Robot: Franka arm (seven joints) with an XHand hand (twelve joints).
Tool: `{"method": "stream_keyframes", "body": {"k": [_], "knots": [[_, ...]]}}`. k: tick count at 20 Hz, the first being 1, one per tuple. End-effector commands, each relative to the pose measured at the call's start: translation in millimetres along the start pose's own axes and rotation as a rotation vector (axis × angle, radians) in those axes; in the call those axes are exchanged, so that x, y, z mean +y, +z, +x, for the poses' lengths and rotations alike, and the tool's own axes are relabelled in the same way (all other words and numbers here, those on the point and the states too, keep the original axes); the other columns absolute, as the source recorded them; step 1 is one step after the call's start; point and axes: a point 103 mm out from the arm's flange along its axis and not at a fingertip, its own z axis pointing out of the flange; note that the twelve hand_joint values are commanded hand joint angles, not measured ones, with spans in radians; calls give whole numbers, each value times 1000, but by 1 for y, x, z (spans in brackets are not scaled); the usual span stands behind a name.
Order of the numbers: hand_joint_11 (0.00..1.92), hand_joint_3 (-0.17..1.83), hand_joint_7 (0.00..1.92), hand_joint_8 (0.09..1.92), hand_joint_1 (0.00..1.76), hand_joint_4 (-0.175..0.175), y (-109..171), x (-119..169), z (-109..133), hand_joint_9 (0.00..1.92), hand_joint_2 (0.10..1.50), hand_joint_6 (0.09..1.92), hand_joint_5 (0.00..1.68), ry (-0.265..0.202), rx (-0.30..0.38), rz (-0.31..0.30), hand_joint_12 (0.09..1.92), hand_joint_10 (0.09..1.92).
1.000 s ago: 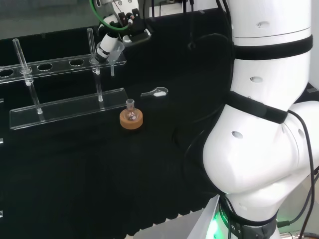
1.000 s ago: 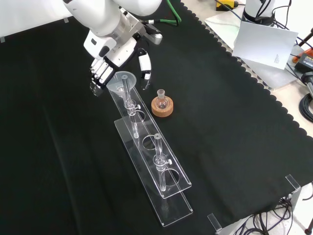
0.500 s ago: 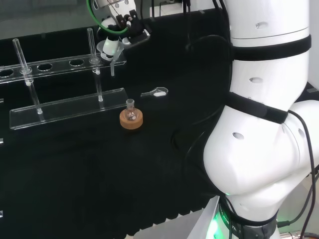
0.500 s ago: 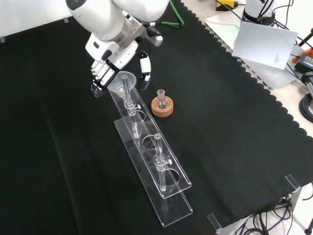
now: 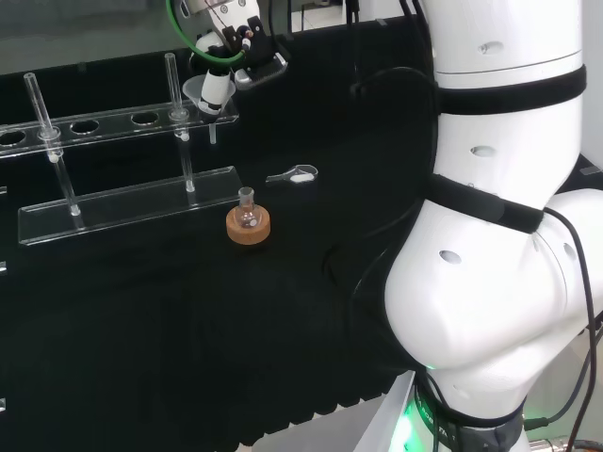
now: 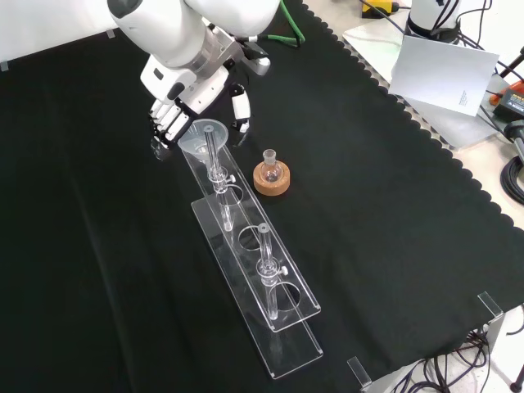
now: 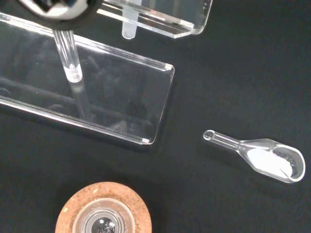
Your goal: Pick up the funnel from the transparent funnel stand.
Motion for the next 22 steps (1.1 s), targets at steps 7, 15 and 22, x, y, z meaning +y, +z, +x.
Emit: {"method": "stream_keyframes", "body": {"k": [7, 15, 22], "knots": [[226, 667, 148, 710, 837, -32, -2, 4, 5, 525, 571, 87, 293, 10, -60, -13, 1516, 671], [297, 698, 386, 691, 876, -38, -19, -6, 3, 735, 608, 87, 501, 54, -157, -110, 1458, 570], [360, 711, 610, 664, 921, -30, -39, -21, 4, 902, 641, 572, 603, 76, -210, -179, 1396, 467]]}}
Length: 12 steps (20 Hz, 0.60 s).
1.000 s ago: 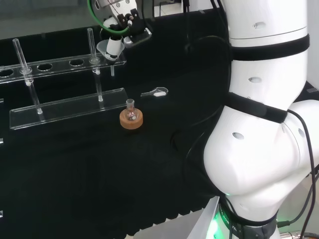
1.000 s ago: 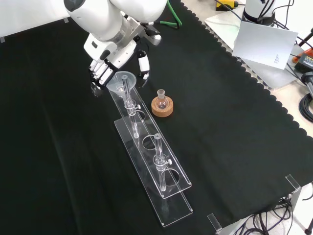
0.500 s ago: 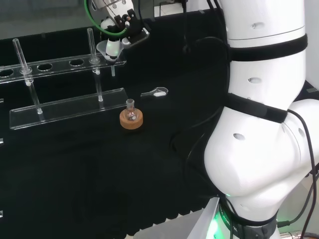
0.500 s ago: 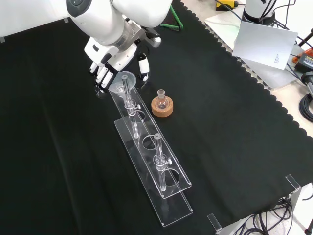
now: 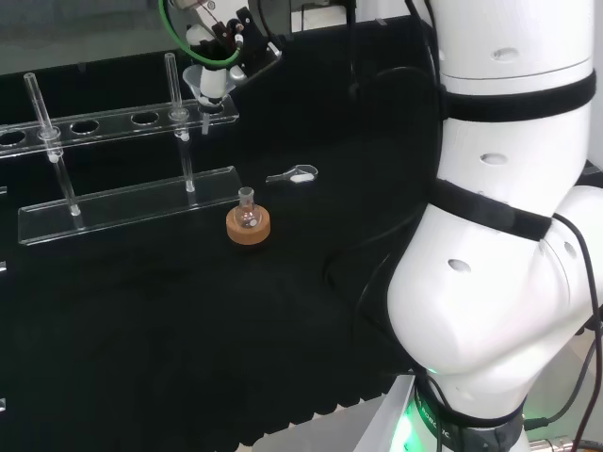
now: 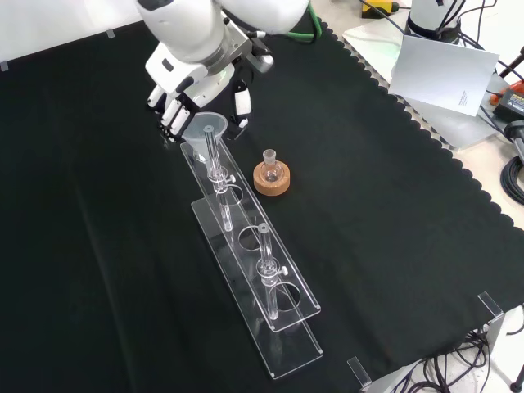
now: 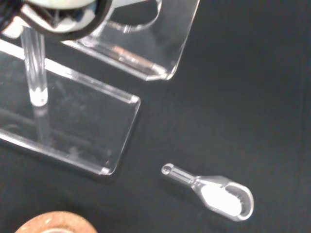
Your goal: Pick up the funnel from the transparent funnel stand.
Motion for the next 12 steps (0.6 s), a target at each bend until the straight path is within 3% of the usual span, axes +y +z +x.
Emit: {"method": "stream_keyframes", "body": {"k": [1, 5, 12], "knots": [[370, 717, 644, 672, 928, -30, -22, -12, -3, 929, 640, 642, 599, 28, -64, -71, 1388, 467], [409, 730, 796, 720, 952, -27, -36, -24, -8, 1028, 642, 774, 652, 45, -101, -76, 1365, 488], [425, 736, 885, 750, 976, -16, -55, -51, -17, 1099, 645, 833, 745, 87, -171, -48, 1351, 509]]}}
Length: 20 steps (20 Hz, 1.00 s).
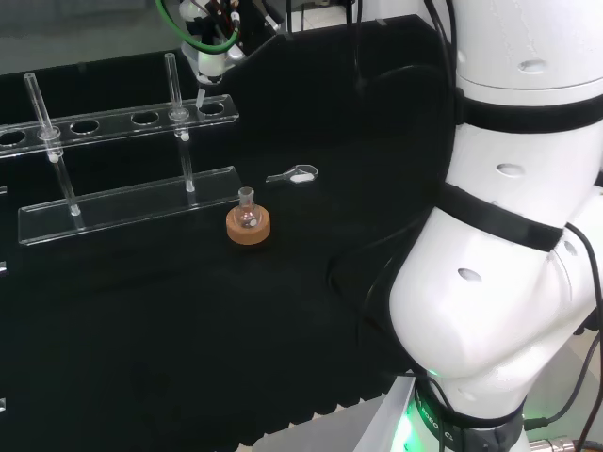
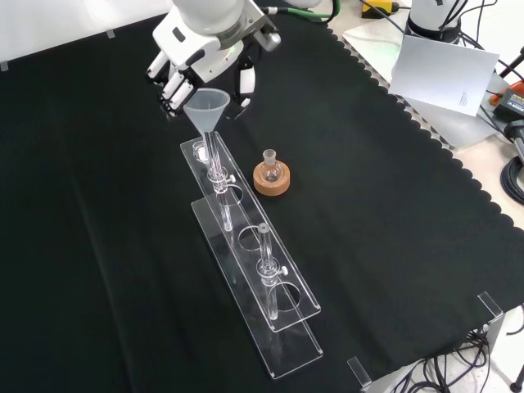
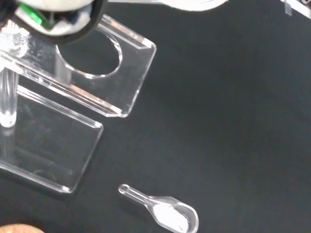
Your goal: Pick up the funnel from the transparent funnel stand.
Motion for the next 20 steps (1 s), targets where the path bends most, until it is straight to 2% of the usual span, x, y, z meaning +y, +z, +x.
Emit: {"method": "stream_keyframes", "body": {"k": [1, 11, 20], "knots": [[426, 737, 889, 751, 977, -15, -18, -24, -12, 1102, 645, 836, 750, 38, -66, 22, 1349, 510], [430, 743, 899, 756, 985, -12, -25, -66, -20, 1113, 643, 853, 757, 90, -130, 58, 1338, 509], [429, 749, 898, 757, 987, -9, -2, -94, -9, 1117, 641, 863, 757, 114, -178, 98, 1336, 509]]}}
